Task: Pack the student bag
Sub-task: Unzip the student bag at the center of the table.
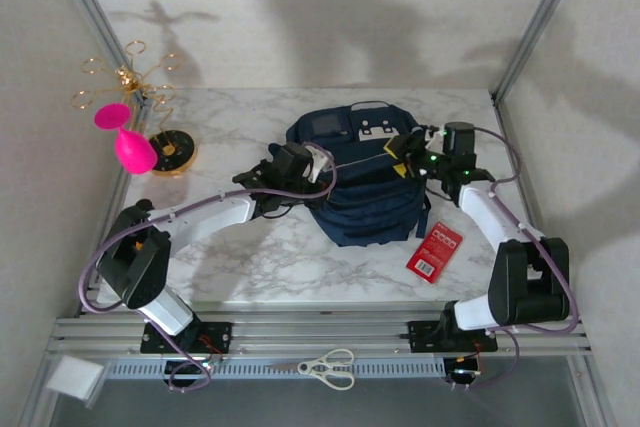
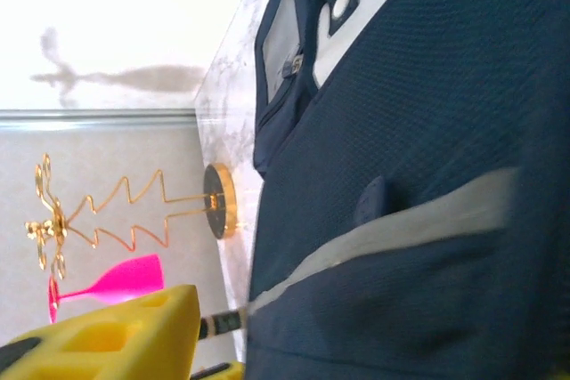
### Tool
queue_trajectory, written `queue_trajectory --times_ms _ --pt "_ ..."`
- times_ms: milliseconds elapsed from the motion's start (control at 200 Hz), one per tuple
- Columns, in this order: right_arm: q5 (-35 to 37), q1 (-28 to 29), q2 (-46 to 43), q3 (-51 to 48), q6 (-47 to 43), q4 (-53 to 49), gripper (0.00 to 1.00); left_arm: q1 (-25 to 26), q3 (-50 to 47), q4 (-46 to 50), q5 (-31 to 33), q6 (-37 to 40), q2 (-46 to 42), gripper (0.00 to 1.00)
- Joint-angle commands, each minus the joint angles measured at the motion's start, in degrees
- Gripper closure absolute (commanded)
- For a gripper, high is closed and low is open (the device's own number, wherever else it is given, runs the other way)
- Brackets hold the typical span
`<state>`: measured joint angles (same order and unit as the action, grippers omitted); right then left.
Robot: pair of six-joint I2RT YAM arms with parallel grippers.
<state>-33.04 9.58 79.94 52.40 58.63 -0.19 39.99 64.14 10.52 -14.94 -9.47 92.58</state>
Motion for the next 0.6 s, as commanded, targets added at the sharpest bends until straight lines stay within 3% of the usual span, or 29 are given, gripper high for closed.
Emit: queue_trajectory --times_ms 0,115,275,421,536,591 --pt "12.5 6.2 -3.9 -4.2 9.2 4.1 0.43 0.8 1.2 -3.3 -2.7 -0.8 0.4 1.0" --pt "21.6 14.4 -4.8 -7.1 17.1 8.4 0.41 0.8 0.8 -3.8 -2.3 -0.7 0.3 1.0" --pt "31.7 23.2 1.5 -1.8 21.1 6.9 0.43 0.5 0.2 -4.7 -1.1 -1.1 0.4 1.0" --pt "32.5 25.7 8.9 3.6 20.4 8.1 0.68 -0.3 -1.8 -5.7 0.1 -1.8 -1.1 1.0" --pt "27.4 27.2 16.0 10.5 17.1 7.8 0.96 -2.0 -5.5 -7.5 1.7 -3.5 -4.4 1.0" --pt "25.2 28.1 18.2 12.6 16.5 9.7 1.0 -3.2 -8.5 -9.3 2.4 -5.2 -6.8 1.0"
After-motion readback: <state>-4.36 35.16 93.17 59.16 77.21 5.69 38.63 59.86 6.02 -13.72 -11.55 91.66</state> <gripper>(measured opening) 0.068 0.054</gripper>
